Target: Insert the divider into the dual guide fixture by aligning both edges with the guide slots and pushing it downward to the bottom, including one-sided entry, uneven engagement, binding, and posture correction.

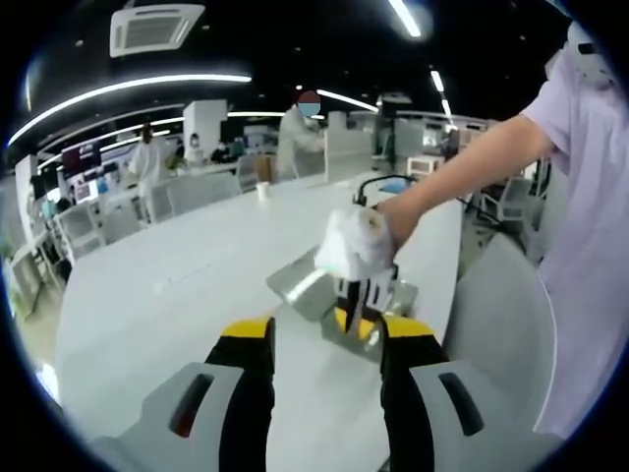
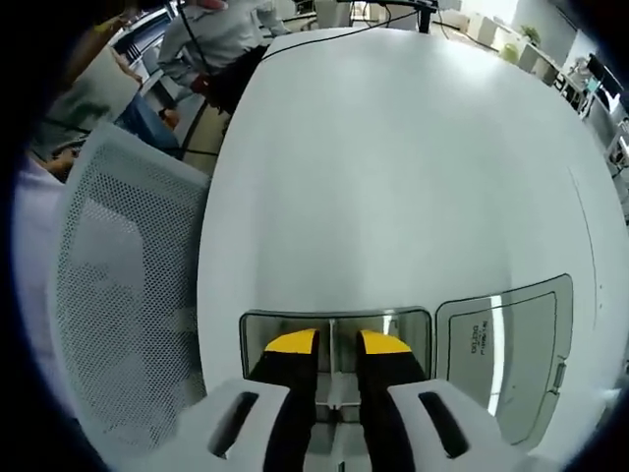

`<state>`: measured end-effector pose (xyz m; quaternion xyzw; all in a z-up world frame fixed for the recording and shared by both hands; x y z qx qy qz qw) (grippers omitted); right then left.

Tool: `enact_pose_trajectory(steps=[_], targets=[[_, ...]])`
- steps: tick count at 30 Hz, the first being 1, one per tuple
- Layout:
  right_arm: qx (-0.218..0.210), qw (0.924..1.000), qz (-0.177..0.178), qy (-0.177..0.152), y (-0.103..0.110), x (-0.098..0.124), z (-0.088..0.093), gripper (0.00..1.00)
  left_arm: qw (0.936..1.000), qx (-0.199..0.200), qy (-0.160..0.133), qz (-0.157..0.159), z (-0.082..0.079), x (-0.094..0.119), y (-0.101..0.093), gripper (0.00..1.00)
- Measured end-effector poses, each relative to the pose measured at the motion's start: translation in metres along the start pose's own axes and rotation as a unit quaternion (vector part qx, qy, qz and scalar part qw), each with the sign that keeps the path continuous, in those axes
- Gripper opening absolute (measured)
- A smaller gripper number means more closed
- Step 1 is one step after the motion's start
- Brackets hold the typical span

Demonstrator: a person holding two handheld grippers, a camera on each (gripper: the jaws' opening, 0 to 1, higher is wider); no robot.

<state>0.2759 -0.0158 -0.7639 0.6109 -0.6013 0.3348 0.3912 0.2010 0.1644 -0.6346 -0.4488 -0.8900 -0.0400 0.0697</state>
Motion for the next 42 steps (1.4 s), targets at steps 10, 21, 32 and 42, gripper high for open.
enact_pose_trajectory(steps=[10,21,32,42], targets=[[-0.012,0.9988,0.007,-0.048,0.004,0.019,-0.015,0.14,1.0000,-0.001,-0.001,-0.003,0.000,0.002,0.000,0.40],[-0.029,0.9936,0.027,-0.106,0.009,0.048,-0.016,0.21,1.0000,-0.003,0.000,-0.003,-0.002,0.002,-0.003,0.41],[-0.069,0.9749,0.074,-0.198,0.013,0.092,-0.010,0.22,1.0000,-0.003,-0.001,0.003,-0.004,-0.004,-0.008,0.42],[-0.106,0.9486,0.124,-0.271,0.021,0.131,0.006,0.25,1.0000,-0.003,-0.004,0.006,-0.006,-0.009,-0.012,0.42]])
Point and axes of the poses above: the point that each gripper's makers call its tool centre point, and the gripper's own axes: x roughly backward along the fingers, y roughly to its left, z roughly out of its underside, the point moved 8 cm from there along x, roughly backward along the fingers, and after that the axes turned 12 degrees about -y, right-handed, at the moved point
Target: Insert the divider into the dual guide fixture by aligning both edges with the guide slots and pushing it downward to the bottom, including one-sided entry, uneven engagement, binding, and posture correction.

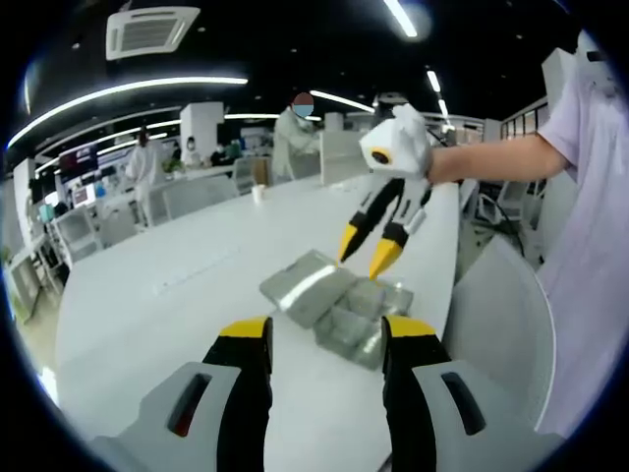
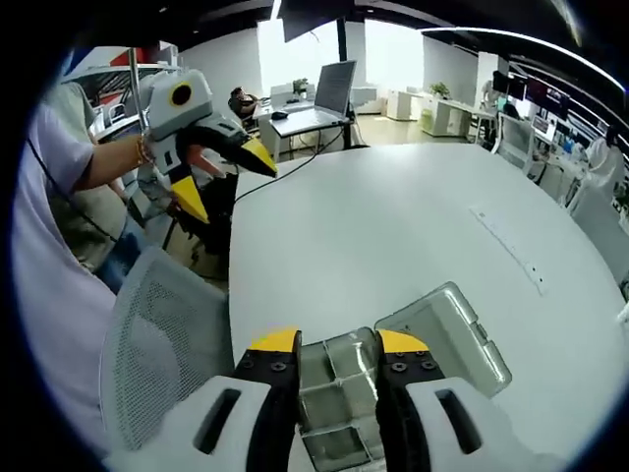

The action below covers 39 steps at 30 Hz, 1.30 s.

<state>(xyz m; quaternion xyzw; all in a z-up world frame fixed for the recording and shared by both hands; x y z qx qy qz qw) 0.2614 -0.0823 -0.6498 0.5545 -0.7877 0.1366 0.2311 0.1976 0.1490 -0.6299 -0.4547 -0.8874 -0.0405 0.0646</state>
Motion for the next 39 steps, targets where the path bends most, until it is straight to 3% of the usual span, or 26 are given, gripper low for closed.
enact_pose_trajectory(steps=[10,15,20,22,30,32,39], targets=[[-0.041,0.9954,0.081,-0.033,-0.014,0.053,0.020,0.25,1.0000,0.002,-0.002,0.003,0.000,-0.004,-0.003,0.42],[-0.072,0.9875,0.132,-0.047,-0.021,0.079,0.033,0.27,1.0000,0.004,-0.004,0.005,0.001,-0.004,-0.003,0.42],[-0.107,0.9748,0.192,-0.038,-0.024,0.097,0.058,0.29,0.9999,0.008,-0.007,0.006,0.004,-0.002,-0.001,0.42],[-0.126,0.9683,0.213,-0.034,-0.024,0.102,0.070,0.29,0.9999,0.009,-0.008,0.005,0.005,-0.001,-0.001,0.42],[-0.202,0.9306,0.305,-0.001,-0.025,0.109,0.125,0.31,0.9998,0.016,-0.007,-0.001,0.011,0.008,0.001,0.43],[-0.224,0.9168,0.331,0.000,-0.027,0.106,0.137,0.31,0.9998,0.020,-0.006,-0.003,0.012,0.010,0.002,0.43],[-0.262,0.8801,0.396,0.018,-0.031,0.092,0.170,0.34,0.9997,0.024,-0.005,0.000,0.013,0.012,0.003,0.46]])
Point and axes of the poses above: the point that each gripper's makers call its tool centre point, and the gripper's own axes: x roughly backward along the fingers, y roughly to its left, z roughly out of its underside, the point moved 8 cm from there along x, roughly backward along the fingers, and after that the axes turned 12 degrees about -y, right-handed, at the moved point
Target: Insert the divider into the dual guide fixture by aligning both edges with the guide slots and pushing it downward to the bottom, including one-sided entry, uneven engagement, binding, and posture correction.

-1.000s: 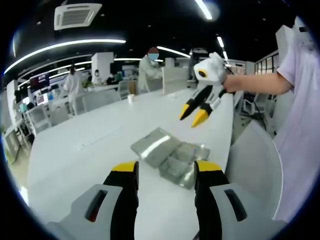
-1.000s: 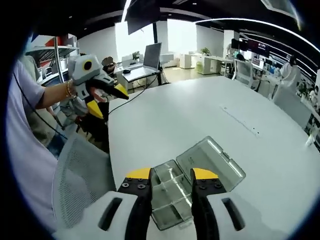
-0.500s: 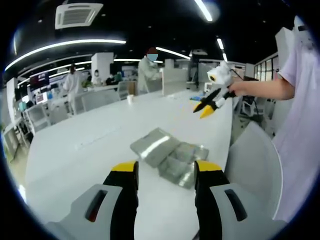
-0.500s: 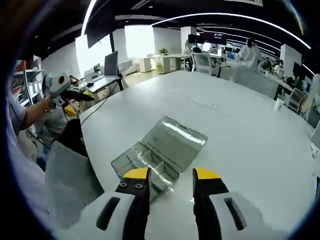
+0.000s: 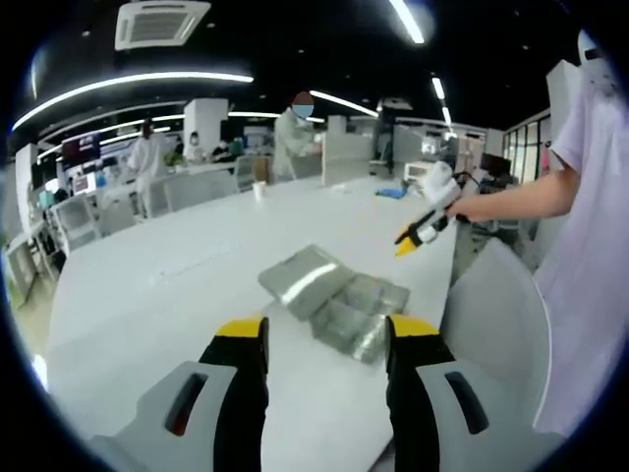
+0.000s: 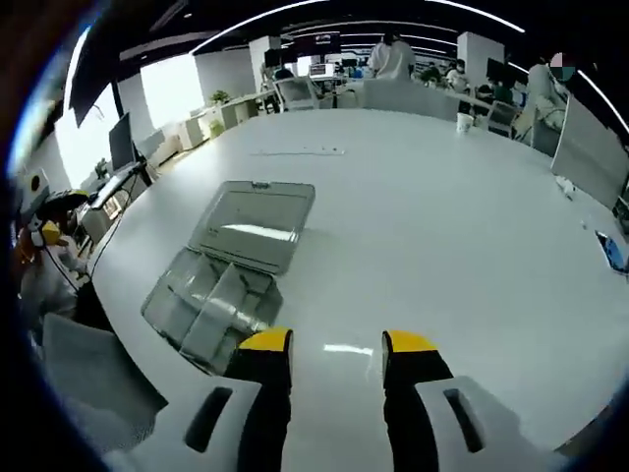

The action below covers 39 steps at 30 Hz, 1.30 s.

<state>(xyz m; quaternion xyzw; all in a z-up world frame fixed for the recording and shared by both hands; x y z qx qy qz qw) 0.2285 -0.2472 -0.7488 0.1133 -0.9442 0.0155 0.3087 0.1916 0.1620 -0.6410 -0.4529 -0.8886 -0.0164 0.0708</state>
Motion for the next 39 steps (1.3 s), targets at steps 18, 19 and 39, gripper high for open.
enact_pose_trajectory(steps=[18,19,39], targets=[[-0.011,0.9978,0.048,0.045,0.007,-0.027,0.038,0.38,0.9999,0.008,0.004,0.008,0.001,-0.006,0.007,0.54],[-0.013,0.9975,0.047,0.050,0.009,-0.028,0.039,0.38,0.9999,0.008,0.005,0.008,0.001,-0.006,0.007,0.54],[-0.010,0.9956,0.061,0.071,0.010,-0.040,0.039,0.34,0.9999,0.014,0.006,0.004,0.003,-0.004,0.011,0.53]])
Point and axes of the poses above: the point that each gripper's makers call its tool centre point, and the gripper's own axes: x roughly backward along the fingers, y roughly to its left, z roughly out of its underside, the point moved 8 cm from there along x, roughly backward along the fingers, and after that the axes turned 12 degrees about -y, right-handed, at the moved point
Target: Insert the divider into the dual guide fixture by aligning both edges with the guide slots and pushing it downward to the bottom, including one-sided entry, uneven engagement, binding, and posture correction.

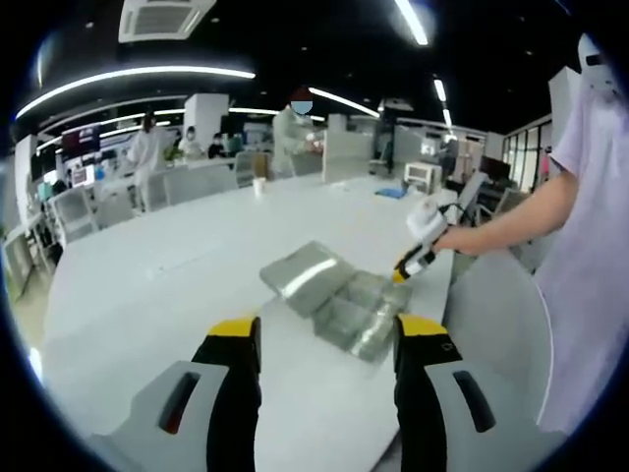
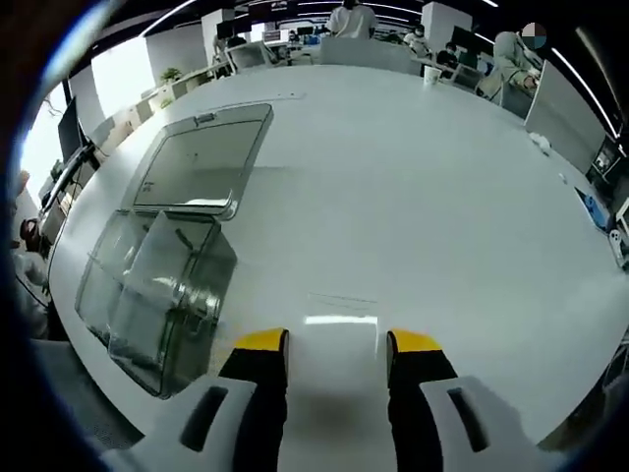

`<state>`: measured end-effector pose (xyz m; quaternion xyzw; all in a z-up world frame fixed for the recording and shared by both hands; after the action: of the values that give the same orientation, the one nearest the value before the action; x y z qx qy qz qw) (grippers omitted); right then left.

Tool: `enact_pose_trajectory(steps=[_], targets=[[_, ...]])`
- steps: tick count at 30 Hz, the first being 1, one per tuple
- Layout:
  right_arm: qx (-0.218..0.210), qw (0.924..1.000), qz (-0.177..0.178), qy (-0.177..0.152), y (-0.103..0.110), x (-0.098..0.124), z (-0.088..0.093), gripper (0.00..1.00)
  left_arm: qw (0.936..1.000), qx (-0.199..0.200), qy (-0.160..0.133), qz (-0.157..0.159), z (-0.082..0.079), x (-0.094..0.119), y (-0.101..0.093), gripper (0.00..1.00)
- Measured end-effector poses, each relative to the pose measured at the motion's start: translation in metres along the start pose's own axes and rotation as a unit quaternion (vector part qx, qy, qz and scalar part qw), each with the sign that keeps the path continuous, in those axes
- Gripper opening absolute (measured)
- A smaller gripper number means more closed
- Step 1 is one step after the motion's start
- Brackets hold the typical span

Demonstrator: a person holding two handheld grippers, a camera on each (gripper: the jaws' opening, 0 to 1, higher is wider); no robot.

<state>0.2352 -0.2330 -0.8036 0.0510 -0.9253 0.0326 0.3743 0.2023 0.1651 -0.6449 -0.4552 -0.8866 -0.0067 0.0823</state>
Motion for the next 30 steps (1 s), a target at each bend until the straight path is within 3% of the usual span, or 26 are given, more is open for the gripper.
enact_pose_trajectory(steps=[30], targets=[[-0.015,0.9998,0.005,0.013,0.0019,0.0002,-0.0019,0.27,1.0000,0.003,-0.005,0.000,-0.0009,-0.0055,0.0045,0.52]])
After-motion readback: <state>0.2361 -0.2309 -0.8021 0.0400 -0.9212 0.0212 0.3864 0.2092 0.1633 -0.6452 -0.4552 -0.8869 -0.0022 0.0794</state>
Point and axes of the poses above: the point that each gripper's makers call its tool centre point, and the gripper's own axes: x roughly backward along the fingers, y roughly to its left, z roughly out of its underside, the point moved 8 cm from there along x, roughly backward along the fingers, and after that the axes turned 12 degrees about -y, right-handed, at the moved point
